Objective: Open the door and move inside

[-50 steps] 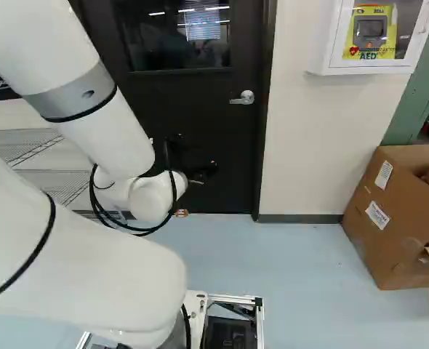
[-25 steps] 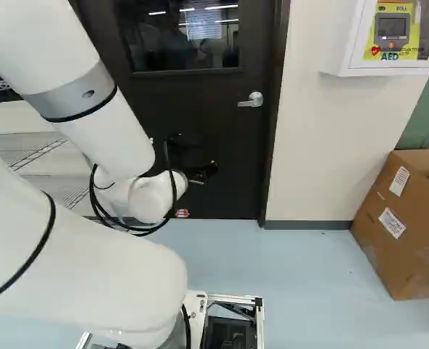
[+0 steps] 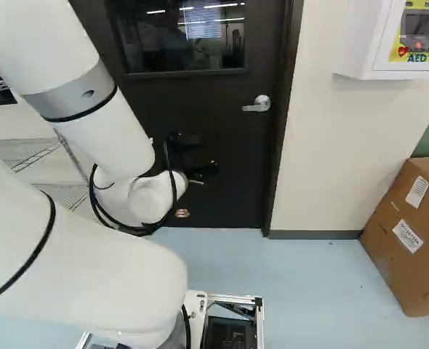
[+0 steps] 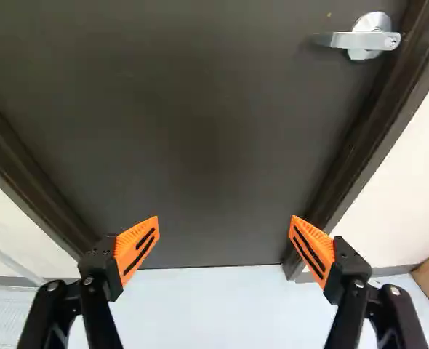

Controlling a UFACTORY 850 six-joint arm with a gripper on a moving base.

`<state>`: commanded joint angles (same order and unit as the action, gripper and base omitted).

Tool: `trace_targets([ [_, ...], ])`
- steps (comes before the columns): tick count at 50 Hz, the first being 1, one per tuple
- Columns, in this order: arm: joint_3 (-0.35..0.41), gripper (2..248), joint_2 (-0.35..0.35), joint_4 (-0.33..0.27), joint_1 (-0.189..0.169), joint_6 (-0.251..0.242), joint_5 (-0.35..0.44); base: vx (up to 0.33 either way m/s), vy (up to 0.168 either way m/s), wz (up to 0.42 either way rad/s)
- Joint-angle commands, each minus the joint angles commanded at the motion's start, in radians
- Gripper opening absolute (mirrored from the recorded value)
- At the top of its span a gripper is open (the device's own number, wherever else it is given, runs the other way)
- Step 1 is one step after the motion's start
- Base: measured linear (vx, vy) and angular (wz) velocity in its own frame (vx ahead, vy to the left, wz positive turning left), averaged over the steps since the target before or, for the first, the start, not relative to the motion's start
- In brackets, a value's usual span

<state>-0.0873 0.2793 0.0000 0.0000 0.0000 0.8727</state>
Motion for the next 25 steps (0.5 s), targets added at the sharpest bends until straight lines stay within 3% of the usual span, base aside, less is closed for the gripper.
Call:
trace_targets([
  [17, 0.0, 247, 0.0, 0.0, 0.0, 0.0, 0.0, 0.157, 0.006, -0.012],
  [25, 0.0, 247, 0.0, 0.0, 0.0, 0.0, 0.0, 0.038, 0.0, -0.01],
])
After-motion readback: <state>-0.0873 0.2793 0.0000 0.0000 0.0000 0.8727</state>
